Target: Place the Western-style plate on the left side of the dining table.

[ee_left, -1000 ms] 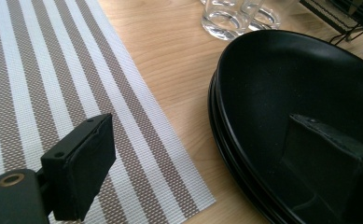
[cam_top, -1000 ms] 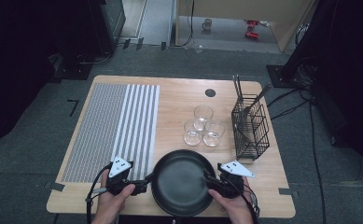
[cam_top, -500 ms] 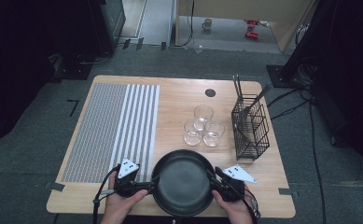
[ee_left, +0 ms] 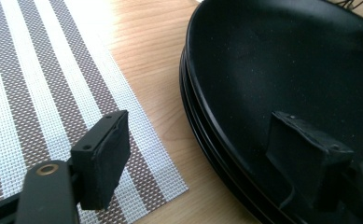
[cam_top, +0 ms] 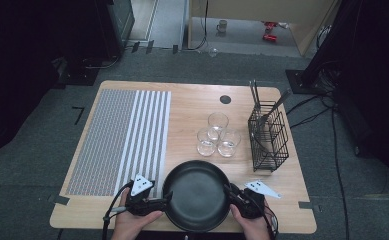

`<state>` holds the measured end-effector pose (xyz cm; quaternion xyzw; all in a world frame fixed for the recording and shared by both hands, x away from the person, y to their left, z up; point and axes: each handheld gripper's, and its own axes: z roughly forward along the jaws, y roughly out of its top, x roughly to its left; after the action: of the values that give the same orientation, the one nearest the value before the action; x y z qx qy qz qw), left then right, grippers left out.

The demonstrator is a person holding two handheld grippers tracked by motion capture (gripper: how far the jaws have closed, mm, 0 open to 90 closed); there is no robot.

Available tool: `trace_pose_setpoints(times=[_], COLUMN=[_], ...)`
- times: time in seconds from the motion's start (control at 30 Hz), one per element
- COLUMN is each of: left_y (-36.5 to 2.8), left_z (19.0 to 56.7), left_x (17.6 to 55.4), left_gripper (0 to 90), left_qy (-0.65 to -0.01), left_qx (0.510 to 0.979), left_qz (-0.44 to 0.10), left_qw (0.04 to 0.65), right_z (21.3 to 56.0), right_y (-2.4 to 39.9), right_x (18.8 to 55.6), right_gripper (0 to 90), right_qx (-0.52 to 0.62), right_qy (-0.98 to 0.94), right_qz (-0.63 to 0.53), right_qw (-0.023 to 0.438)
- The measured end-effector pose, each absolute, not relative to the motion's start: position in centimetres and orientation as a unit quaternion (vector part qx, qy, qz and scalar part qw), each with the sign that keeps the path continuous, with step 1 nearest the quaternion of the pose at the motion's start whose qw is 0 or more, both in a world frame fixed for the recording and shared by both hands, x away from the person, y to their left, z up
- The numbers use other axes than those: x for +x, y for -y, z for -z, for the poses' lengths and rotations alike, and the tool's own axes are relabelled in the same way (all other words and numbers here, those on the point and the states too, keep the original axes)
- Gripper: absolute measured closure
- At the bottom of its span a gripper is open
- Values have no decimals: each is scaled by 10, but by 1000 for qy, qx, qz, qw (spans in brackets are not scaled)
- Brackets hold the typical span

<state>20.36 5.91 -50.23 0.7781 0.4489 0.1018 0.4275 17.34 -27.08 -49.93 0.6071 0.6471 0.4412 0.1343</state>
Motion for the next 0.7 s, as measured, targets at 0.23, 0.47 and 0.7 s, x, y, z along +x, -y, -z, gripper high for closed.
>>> trace_pose_setpoints(times=[0.23, 0.47, 0.7], left_y=[-59, -57, -58], left_z=[503, 503, 503], left_x=[200, 196, 194], left_gripper=[269, 328, 495], left_qy=[-442, -436, -428], left_qx=[779, 778, 775], left_qz=[-100, -94, -81], left_qw=[433, 442, 458], right_z=[500, 501, 499], right_y=[265, 261, 267], right_x=[170, 164, 157], right_gripper=[704, 689, 771], right_qx=[601, 594, 598], right_qy=[-650, -654, -644], right_qz=[-435, -430, -443], right_qw=[163, 184, 181])
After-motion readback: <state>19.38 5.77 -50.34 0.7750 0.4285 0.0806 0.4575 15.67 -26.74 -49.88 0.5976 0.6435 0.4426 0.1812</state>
